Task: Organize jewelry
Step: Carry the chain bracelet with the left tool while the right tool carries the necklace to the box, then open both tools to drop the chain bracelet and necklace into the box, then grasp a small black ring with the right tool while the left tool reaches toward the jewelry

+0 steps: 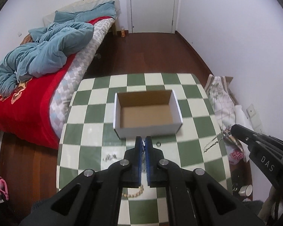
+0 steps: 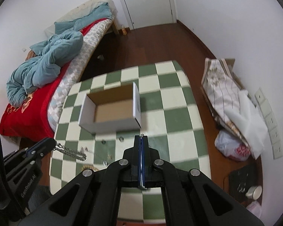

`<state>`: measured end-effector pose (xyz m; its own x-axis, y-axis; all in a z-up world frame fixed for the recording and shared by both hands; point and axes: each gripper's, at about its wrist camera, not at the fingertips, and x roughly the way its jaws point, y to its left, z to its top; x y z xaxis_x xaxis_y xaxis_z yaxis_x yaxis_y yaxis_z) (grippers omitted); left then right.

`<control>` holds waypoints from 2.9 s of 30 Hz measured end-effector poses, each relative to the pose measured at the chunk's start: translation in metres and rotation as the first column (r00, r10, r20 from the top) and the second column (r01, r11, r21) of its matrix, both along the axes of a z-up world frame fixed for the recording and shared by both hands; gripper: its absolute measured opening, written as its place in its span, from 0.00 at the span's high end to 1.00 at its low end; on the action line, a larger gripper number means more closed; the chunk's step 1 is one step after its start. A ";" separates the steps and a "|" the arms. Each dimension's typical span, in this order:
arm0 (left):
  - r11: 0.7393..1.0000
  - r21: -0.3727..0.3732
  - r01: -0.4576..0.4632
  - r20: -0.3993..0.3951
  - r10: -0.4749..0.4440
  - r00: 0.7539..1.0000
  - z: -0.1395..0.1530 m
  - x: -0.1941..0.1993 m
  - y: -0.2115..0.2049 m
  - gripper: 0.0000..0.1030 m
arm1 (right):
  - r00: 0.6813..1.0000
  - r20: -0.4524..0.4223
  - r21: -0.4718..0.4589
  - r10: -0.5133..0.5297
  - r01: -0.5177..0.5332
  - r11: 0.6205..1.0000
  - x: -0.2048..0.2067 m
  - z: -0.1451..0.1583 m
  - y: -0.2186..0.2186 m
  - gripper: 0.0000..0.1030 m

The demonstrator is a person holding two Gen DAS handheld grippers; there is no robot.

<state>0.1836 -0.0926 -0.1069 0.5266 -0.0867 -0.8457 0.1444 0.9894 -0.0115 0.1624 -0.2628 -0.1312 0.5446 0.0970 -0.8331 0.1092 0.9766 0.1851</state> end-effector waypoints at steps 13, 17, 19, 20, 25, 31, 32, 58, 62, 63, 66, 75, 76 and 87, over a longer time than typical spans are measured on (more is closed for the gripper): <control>0.997 -0.070 -0.024 0.104 0.032 0.994 0.046 0.082 0.014 0.99 | 0.999 0.030 0.000 0.045 -0.045 0.999 0.100 0.017 0.020 1.00; 0.996 -0.079 -0.031 0.130 0.041 0.991 0.040 0.105 0.017 0.99 | 0.998 0.024 -0.008 0.049 -0.049 0.999 0.126 0.003 0.028 1.00; 0.996 -0.078 -0.034 0.134 0.044 0.990 0.033 0.115 0.017 0.99 | 0.999 0.015 -0.016 0.050 -0.050 0.999 0.136 -0.007 0.030 1.00; 0.997 -0.076 -0.035 0.131 0.044 0.990 0.028 0.119 0.017 0.99 | 0.999 0.003 -0.021 0.052 -0.052 0.998 0.142 -0.016 0.031 1.00; 0.997 -0.069 -0.040 0.078 0.045 0.996 -0.007 0.141 0.017 0.99 | 0.996 -0.057 -0.069 0.073 -0.077 0.995 0.163 -0.053 0.039 1.00; 0.994 -0.107 -0.036 -0.021 0.034 0.999 -0.045 0.158 0.015 0.99 | 0.990 -0.113 -0.095 0.083 -0.094 0.991 0.178 -0.083 0.042 1.00; 0.992 -0.124 -0.033 -0.042 0.028 0.999 -0.049 0.161 0.016 0.99 | 0.987 -0.129 -0.088 0.094 -0.106 0.990 0.181 -0.087 0.044 1.00; 0.982 0.060 -0.182 0.085 0.176 0.981 -0.032 0.114 0.063 0.01 | 0.990 -0.136 -0.205 0.020 -0.048 0.978 0.142 -0.063 0.056 0.01; 0.982 0.047 -0.184 0.101 0.179 0.979 -0.022 0.097 0.068 0.01 | 0.995 -0.094 -0.220 0.018 -0.038 0.975 0.125 -0.046 0.063 0.01; 0.982 0.045 -0.184 0.110 0.178 0.978 -0.018 0.091 0.070 0.01 | 0.997 -0.077 -0.231 0.013 -0.031 0.973 0.119 -0.041 0.065 0.01; 0.981 0.049 -0.187 0.145 0.178 0.973 -0.005 0.076 0.073 0.01 | 1.000 -0.031 -0.234 0.006 -0.013 0.972 0.103 -0.025 0.066 0.01; 0.972 0.058 -0.226 0.217 0.209 0.954 0.018 0.024 0.093 0.01 | 0.999 0.046 -0.183 -0.016 0.024 0.983 0.045 0.001 0.065 0.01; 0.971 0.064 -0.232 0.212 0.214 0.954 0.015 0.018 0.095 0.01 | 0.999 0.037 -0.162 -0.022 0.028 0.986 0.038 -0.002 0.064 0.01; 0.950 0.194 -0.246 -0.011 0.253 0.967 -0.098 0.017 0.111 0.01 | 0.987 -0.161 0.006 0.001 0.000 1.000 0.027 -0.104 0.074 0.44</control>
<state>0.2006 0.0182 -0.2045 0.4808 0.2074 -0.8519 -0.1048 0.9782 0.1790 0.1892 -0.1888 -0.2355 0.4036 0.1024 -0.9092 0.1371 0.9757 0.1707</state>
